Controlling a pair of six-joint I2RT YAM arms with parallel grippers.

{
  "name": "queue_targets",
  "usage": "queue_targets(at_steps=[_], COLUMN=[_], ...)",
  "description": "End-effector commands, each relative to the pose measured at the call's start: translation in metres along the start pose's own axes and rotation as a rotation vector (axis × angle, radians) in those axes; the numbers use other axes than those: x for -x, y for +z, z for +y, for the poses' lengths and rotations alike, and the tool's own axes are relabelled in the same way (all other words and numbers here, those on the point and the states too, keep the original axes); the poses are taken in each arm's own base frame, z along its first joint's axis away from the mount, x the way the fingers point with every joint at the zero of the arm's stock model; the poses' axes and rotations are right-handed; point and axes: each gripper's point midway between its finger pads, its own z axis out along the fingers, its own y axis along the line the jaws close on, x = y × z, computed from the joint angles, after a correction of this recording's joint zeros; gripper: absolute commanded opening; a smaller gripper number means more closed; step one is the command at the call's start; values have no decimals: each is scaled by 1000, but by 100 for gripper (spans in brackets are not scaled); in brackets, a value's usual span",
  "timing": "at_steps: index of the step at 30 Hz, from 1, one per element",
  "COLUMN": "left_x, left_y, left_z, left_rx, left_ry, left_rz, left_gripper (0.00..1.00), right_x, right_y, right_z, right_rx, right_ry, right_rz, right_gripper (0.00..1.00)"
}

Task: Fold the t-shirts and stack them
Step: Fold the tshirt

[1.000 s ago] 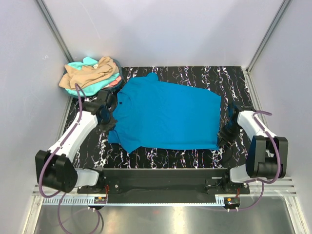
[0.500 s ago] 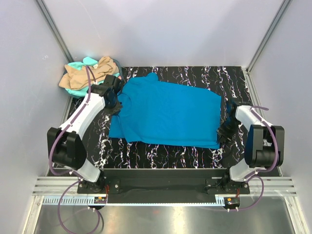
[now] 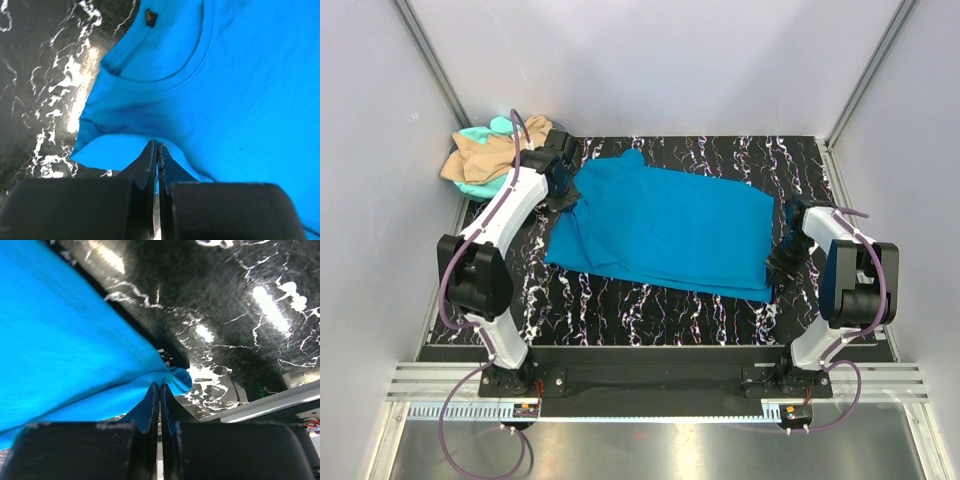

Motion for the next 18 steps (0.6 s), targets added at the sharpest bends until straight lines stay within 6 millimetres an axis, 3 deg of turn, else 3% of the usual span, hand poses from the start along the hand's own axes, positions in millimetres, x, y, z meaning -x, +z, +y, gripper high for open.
queue_targets(at_steps=[1,8,18], left_x=[18,38,39], left_y=[-6,-2,22], left_z=[-19,-37,-40], left_rx=[-49,-75,-16], left_ry=[23,31,36], left_rz=[-49,-74,-35], left_gripper=[0,0,0], right_x=[13,19,27], right_y=[-2,5,8], right_z=[-2,-6,4], right_rx=[-8,-15,16], right_ry=[4,27,32], right_rz=[-25,-12,13], right_gripper=[0,0,0])
